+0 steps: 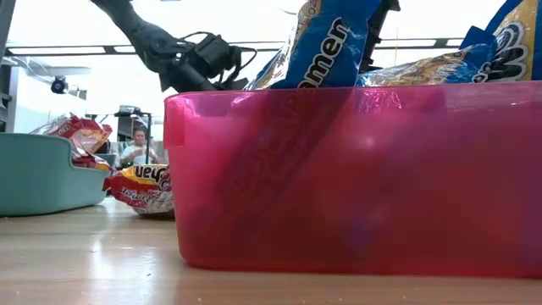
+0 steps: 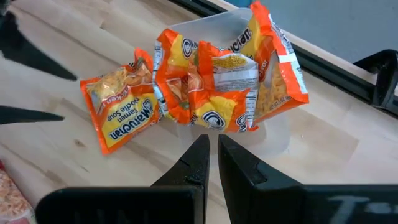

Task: Sort Maruchan noodles
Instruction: Put the orange noodle pack into the transparent bin

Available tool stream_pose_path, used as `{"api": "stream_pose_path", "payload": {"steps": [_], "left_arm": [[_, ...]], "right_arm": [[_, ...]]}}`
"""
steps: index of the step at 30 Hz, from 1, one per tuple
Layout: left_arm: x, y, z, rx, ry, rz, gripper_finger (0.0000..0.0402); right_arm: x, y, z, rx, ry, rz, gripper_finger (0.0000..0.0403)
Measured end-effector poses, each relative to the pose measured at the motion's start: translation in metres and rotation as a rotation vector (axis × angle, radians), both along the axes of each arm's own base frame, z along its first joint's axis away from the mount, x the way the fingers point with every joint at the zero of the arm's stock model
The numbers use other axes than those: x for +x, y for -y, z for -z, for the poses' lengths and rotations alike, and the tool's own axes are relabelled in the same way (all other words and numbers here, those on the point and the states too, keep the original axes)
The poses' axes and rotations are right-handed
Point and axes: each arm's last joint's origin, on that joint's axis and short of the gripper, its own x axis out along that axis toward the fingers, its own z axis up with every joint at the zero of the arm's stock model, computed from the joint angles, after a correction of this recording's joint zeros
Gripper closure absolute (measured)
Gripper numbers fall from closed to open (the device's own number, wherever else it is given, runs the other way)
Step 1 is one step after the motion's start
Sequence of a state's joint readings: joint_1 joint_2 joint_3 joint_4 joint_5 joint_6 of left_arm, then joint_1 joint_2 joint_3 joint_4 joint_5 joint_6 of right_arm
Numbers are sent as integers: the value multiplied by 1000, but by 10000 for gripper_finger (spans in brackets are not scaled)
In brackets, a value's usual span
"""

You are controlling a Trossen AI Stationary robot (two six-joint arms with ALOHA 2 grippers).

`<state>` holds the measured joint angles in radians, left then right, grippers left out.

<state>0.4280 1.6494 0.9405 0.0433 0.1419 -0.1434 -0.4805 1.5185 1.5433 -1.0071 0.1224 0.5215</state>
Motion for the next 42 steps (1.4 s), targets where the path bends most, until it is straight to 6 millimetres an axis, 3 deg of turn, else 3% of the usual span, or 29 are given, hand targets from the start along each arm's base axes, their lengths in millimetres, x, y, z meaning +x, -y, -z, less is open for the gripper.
{"api": "stream_pose_path", "payload": {"steps": [5,12,20,25,32,37,42], "left_arm": [[12,-7,18,-47,50,-54,195],[18,-10,49,-80,-18,-60,209],[20,-12,63,-75,-47,-78,228],[20,-11,66,-81,-57,-73,275],[21,-7,66,-152,-36,22,391],[23,-1,61,-154,-23,79,398],[25,13,41,-68,18,170,401]], "right_arm": [[-1,-1,1,6,-14,-3,381],[-1,-1,1,8,-17,-9,381],[-1,-1,1,26,-7,-20,381],[0,-3,1,73,19,-45,381],[2,-7,2,219,99,-3,377],[4,-10,1,315,146,4,348],[5,-11,1,385,175,-23,291]]}}
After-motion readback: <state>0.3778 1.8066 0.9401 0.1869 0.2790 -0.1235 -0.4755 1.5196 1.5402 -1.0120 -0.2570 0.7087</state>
